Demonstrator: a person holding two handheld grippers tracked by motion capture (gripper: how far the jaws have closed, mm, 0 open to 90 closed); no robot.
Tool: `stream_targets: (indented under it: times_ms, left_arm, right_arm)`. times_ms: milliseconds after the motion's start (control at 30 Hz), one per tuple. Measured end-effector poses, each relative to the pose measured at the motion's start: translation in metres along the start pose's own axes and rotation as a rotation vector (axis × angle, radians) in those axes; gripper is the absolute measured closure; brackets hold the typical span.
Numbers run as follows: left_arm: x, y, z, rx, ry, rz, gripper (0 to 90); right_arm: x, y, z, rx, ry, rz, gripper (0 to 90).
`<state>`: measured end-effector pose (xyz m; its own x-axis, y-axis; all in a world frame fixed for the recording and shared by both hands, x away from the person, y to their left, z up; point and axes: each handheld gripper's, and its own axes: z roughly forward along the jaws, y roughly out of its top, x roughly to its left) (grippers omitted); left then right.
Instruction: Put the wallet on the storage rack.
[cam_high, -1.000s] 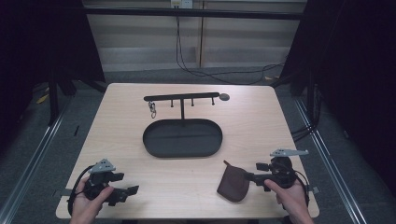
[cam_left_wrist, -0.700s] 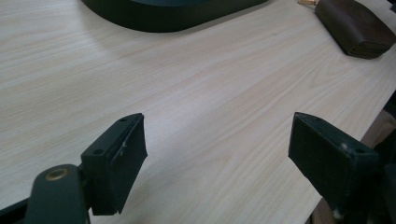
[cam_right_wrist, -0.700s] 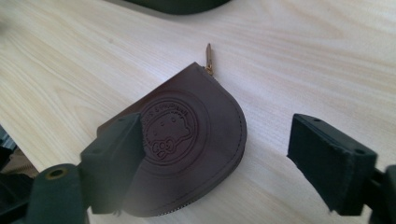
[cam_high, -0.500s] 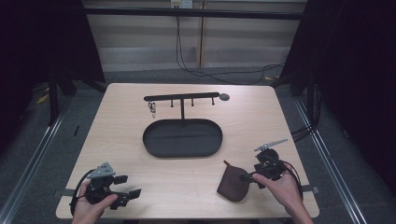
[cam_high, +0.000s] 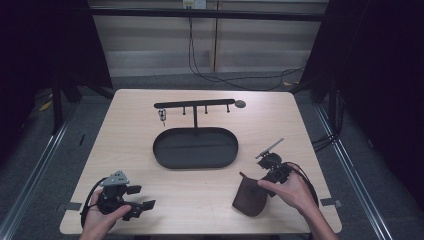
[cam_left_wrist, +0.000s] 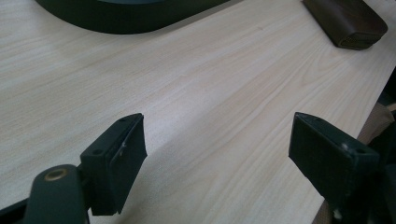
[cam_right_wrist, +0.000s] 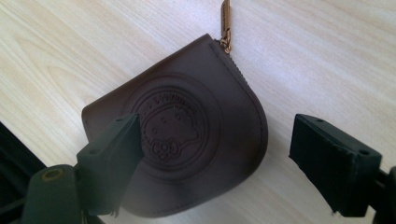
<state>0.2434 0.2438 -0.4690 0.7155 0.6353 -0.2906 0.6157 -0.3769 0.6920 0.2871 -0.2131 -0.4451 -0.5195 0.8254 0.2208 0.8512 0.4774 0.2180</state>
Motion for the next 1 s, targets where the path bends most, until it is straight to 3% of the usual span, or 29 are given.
stream_targets:
  times_ms: [233,600,700,800,1000]
  left_arm:
    - [0.002,-0.001,0.001,0.012,0.002,-0.01,18.8]
    - [0.002,0.0,0.002,0.026,-0.002,-0.009,18.8]
    - [0.002,0.0,0.002,0.027,-0.004,-0.009,18.8]
    - [0.002,0.0,0.002,0.026,-0.003,-0.006,18.8]
    - [0.002,0.0,0.002,0.027,-0.003,-0.009,18.8]
  right_arm:
    - [0.0,0.009,0.014,0.072,0.002,-0.011,16.5]
    - [-0.004,0.01,0.024,0.085,0.05,0.009,12.4]
    - [-0.008,0.01,0.025,0.1,0.082,0.034,14.7]
    - [-0.011,0.01,0.025,0.1,0.135,0.053,22.3]
    - [-0.007,0.013,0.023,0.122,0.11,0.053,25.8]
